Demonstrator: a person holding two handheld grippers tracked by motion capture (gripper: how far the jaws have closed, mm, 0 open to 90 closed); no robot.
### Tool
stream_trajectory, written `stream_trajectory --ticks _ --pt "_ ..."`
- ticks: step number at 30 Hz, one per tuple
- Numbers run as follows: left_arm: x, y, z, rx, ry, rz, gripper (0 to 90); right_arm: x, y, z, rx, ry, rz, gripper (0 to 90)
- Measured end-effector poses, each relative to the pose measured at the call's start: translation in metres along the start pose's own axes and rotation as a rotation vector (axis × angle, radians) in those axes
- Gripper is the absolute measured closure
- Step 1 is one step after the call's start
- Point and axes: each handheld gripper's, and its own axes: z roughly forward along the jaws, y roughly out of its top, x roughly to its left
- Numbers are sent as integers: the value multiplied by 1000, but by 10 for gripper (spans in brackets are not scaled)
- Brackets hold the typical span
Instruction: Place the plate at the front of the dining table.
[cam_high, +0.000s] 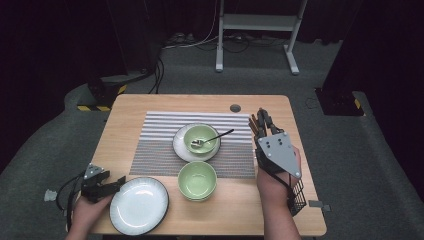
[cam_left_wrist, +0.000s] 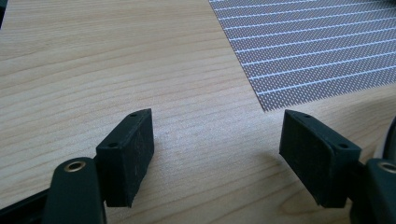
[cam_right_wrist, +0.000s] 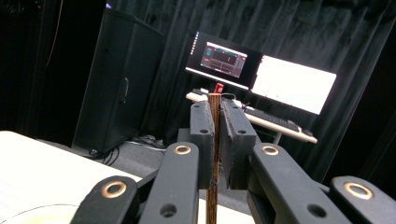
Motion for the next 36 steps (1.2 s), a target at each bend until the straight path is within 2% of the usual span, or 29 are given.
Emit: stream_trajectory --ticks 8,14,25,29,36 --pt "0 0 0 -1 -3 -2 264 7 10 2 -17 10 -35 843" --pt "0 0 0 -1 -4 -3 264 7 15 1 -33 20 -22 843" --pt "0 0 0 -1 -1 0 264 13 25 -2 -57 26 -40 842" --pt "0 0 0 0 -2 -1 265 14 27 -3 -61 35 -33 843" --pt "0 0 0 -1 -4 -1 264 24 28 -2 -67 64 -23 842"
